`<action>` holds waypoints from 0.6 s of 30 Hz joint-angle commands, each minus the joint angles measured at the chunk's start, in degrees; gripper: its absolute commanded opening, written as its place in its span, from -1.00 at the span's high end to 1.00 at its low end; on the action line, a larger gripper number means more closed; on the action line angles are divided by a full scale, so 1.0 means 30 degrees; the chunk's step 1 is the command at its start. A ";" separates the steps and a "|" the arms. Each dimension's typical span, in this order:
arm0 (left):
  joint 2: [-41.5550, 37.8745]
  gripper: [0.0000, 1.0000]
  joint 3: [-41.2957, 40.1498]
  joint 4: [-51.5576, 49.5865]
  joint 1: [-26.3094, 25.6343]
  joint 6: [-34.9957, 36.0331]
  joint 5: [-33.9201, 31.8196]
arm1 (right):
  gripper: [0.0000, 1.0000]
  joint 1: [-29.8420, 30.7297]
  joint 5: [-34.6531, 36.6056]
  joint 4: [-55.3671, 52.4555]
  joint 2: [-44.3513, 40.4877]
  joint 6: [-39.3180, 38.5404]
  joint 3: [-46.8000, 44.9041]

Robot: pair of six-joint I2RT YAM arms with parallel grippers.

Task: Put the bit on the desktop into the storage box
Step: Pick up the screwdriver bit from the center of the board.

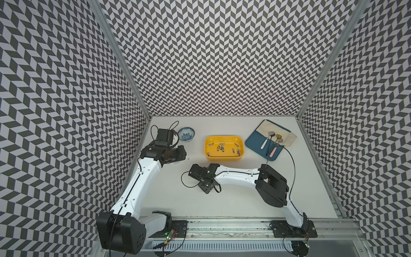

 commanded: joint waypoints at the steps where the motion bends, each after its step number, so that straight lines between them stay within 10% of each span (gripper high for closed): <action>1: -0.0450 0.27 -0.0279 -0.0286 0.0179 0.0280 -0.0007 | -0.04 -0.0098 0.0446 0.0130 0.0866 -0.0261 0.0319; 18: -0.0615 0.27 -0.0663 -0.0284 0.0384 0.0412 0.0112 | 0.11 -0.1078 -0.0501 0.0160 0.1527 -0.0811 0.1243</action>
